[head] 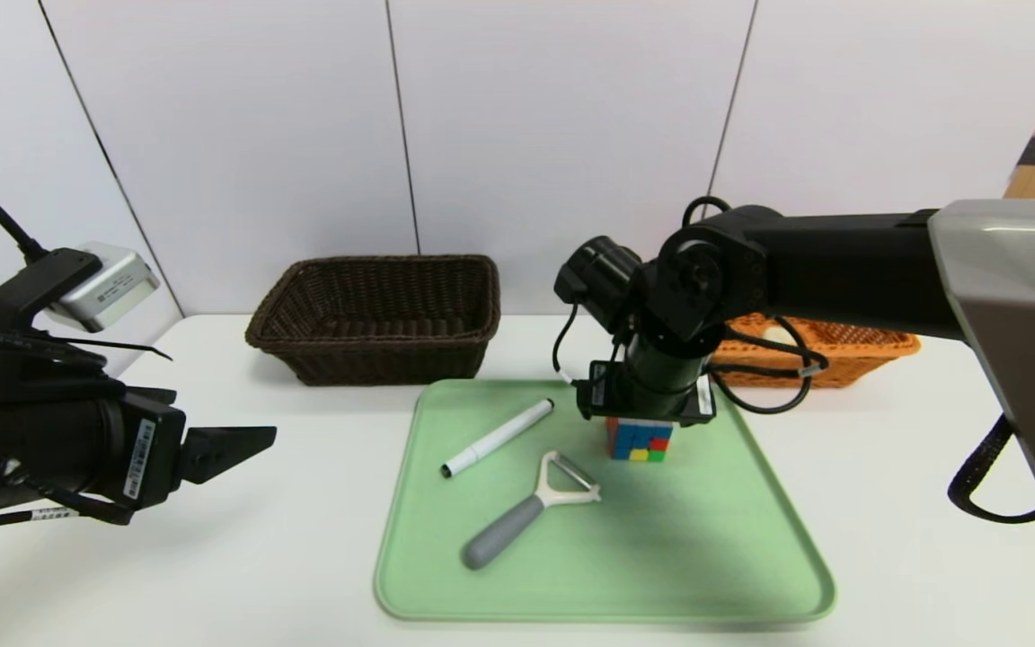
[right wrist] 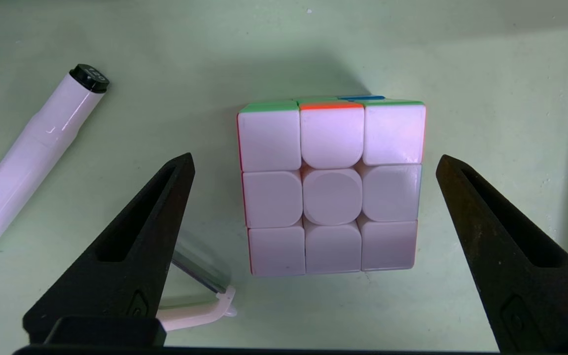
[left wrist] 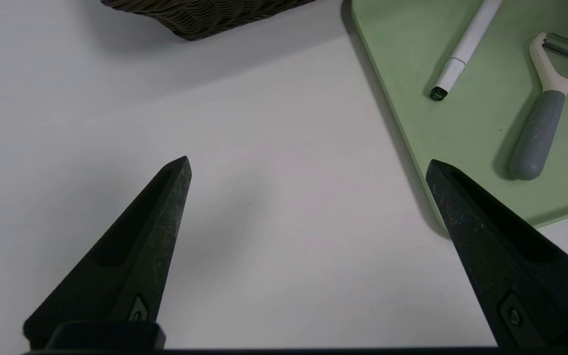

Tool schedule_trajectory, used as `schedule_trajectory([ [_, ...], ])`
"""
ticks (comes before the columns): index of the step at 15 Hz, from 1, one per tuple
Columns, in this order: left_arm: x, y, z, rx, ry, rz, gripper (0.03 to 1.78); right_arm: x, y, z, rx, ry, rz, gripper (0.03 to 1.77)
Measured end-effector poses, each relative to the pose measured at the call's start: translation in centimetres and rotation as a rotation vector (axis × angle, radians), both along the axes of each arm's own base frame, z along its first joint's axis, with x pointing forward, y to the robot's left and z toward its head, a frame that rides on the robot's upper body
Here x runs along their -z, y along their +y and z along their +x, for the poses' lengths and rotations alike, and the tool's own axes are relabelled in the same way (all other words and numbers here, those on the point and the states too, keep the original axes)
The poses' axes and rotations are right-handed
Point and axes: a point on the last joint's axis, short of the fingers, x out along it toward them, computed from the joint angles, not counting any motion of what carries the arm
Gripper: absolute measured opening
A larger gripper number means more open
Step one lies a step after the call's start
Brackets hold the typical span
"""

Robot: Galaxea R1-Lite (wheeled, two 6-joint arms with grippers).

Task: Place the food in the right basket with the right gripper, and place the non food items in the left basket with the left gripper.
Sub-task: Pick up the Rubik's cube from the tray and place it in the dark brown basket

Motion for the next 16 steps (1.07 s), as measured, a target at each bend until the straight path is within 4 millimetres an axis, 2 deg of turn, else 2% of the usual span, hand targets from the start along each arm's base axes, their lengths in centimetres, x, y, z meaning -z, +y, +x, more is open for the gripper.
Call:
schedule_trajectory([
  [4,0.05,0.22,0.22,-0.012,0.003,0.003,1.69,0.17,-0.06,0.23,0.002,-0.001,0.002,1.67],
  [5,0.06,0.23,0.26,-0.012,0.004,0.004,1.69,0.24,-0.04,0.26,0.002,0.000,0.001,1.46],
  [7,0.08,0.25,0.31,-0.015,0.005,0.004,1.69,0.36,0.03,0.30,-0.001,0.003,0.007,1.15],
  [9,0.09,0.24,0.33,-0.014,0.006,0.004,1.69,0.43,0.10,0.29,-0.006,0.010,0.015,0.96],
  [16,0.07,0.33,0.41,-0.018,0.006,0.005,1.69,0.39,0.21,0.19,-0.013,0.021,0.033,0.95],
])
